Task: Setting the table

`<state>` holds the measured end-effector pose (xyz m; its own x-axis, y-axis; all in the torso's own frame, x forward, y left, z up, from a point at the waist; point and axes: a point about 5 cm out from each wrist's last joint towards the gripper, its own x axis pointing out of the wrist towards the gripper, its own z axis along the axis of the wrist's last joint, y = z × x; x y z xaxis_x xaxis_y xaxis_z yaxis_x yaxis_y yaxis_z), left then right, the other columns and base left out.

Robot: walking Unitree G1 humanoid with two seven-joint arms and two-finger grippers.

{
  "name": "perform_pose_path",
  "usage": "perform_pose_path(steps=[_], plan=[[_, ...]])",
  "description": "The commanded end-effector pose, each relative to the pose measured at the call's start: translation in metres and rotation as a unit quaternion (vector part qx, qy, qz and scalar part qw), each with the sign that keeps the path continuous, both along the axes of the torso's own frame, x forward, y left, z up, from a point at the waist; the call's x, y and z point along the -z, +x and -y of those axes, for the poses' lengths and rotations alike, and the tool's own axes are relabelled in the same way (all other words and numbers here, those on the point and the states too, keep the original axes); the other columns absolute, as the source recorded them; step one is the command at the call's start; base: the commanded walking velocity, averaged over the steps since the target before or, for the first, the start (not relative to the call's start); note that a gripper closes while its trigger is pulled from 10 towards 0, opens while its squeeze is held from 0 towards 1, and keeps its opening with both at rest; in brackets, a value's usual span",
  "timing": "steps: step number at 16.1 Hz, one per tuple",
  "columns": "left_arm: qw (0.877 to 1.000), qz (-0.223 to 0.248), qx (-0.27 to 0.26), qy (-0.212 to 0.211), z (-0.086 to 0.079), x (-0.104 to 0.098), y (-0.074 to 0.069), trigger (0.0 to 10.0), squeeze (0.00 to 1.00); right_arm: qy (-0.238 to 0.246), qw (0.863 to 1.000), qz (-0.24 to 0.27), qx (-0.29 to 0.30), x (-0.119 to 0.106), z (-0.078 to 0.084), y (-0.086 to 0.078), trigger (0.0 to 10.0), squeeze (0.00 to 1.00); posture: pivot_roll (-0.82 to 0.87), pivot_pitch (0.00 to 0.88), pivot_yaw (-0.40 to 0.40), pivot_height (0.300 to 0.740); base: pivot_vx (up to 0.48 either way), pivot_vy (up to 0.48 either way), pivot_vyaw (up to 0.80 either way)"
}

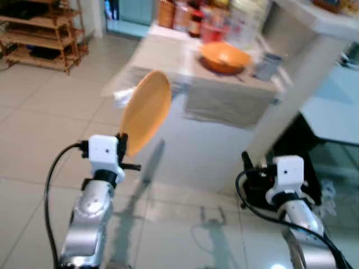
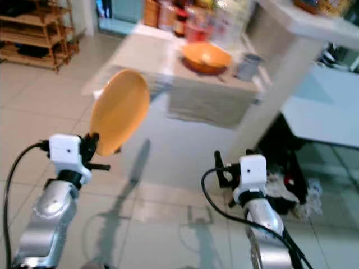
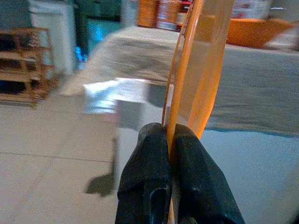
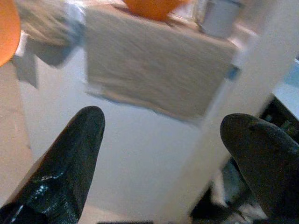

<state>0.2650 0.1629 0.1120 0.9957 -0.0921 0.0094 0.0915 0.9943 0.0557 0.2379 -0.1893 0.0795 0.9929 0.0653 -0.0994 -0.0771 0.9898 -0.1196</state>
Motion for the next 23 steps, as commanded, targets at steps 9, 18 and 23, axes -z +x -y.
perform_pose_path(steps=[9, 18, 23], plan=[[1.000, 0.016, 0.015, 0.010, 0.013, -0.009, 0.014, 0.0, 0.00, -0.003, 1.000, 0.002, 0.003, 0.002, 0.004, -0.001, 10.0, 0.00, 0.08, 0.000, -0.119, 0.718, 0.000, -0.464, 0.00], [0.999, 0.010, 0.006, 0.032, 0.013, -0.008, 0.025, 0.0, 0.00, -0.004, 1.000, 0.003, 0.007, 0.003, 0.004, 0.001, 10.0, 0.00, 0.07, 0.000, -0.109, 0.718, 0.000, -0.454, 0.00], [1.000, 0.003, 0.003, 0.024, 0.011, -0.004, 0.029, 0.0, 0.00, -0.001, 1.000, 0.003, 0.006, 0.005, 0.002, 0.005, 10.0, 0.00, 0.09, 0.000, -0.110, 0.718, 0.118, -0.419, 0.00]])
